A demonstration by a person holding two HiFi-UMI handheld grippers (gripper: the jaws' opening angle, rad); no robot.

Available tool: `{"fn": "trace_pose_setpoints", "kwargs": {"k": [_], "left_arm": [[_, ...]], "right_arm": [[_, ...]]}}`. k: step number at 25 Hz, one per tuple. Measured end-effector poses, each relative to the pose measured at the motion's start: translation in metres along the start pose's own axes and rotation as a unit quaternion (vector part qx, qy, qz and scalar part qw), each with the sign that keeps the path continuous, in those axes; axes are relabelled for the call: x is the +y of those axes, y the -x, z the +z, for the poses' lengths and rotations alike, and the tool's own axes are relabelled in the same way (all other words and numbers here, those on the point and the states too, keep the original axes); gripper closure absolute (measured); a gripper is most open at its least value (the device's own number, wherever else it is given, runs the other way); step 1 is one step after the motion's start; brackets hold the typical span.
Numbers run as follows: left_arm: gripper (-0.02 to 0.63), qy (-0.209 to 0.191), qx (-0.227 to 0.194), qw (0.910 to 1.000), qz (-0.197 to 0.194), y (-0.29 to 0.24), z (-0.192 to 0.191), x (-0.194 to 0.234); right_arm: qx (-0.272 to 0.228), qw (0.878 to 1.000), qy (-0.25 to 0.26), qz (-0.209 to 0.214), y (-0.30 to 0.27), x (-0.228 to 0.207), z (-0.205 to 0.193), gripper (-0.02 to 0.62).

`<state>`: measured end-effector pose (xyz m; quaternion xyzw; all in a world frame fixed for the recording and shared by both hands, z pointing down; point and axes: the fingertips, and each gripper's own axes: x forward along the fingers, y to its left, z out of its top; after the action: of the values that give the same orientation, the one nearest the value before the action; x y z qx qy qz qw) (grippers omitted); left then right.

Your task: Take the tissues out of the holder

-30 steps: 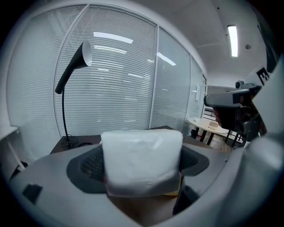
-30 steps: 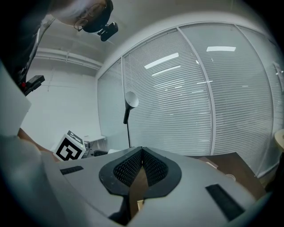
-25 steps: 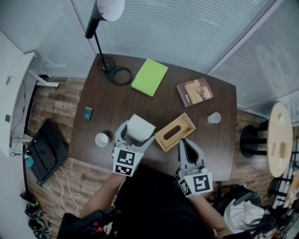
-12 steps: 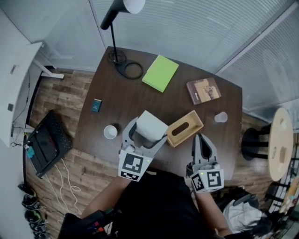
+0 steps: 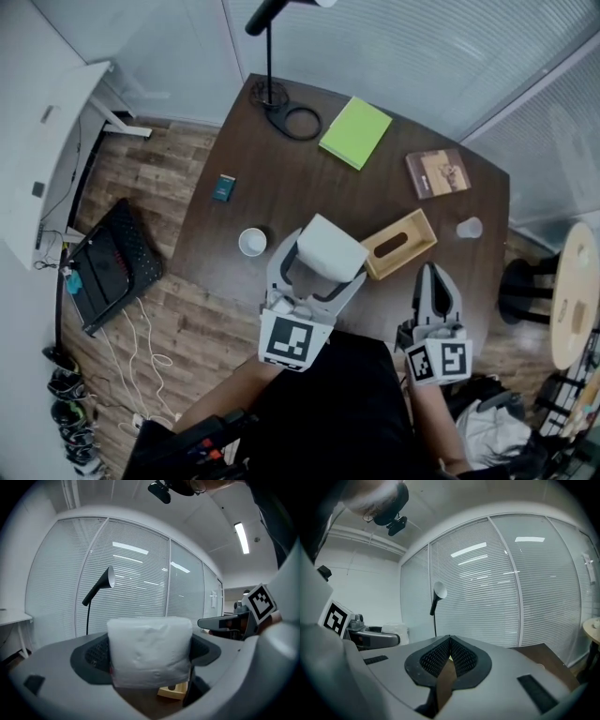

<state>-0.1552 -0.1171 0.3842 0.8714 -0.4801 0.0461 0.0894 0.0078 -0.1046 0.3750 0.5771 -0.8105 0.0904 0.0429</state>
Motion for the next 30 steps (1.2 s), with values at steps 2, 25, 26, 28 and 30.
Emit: {"fn": "trace_pose_setpoints", "kwargs": {"k": [2,25,26,28,30], "left_arm": [[0.133,-0.006,-0.007,1.0000,0.003,0.009,-0.001,-0.006],[0.133,-0.024,-0.059,0.9964,0.057,0.098,0.022,-0.166],[0.133,-0.029,-0.055,0.9965,0.056,0.103,0.022,-0.170],[0.133,-0.028,-0.050,0.9966,0.059,0.113,0.020,-0.174],[0.133,-0.025,-0.053,0.9963,0.063,0.119,0.020,-0.174]], "right_arm": [[-0.001,1.000,0.006,0.011,0.007,0.009,-0.001,0.584],[-0.064,0.995,0.017,0.073,0.158,0.005,0.033,0.584],[-0.066,0.995,0.016,0.075,0.165,0.007,0.033,0.584],[-0.068,0.994,0.021,0.078,0.175,0.011,0.029,0.584],[-0.068,0.995,0.021,0.076,0.180,0.011,0.023,0.584]]}}
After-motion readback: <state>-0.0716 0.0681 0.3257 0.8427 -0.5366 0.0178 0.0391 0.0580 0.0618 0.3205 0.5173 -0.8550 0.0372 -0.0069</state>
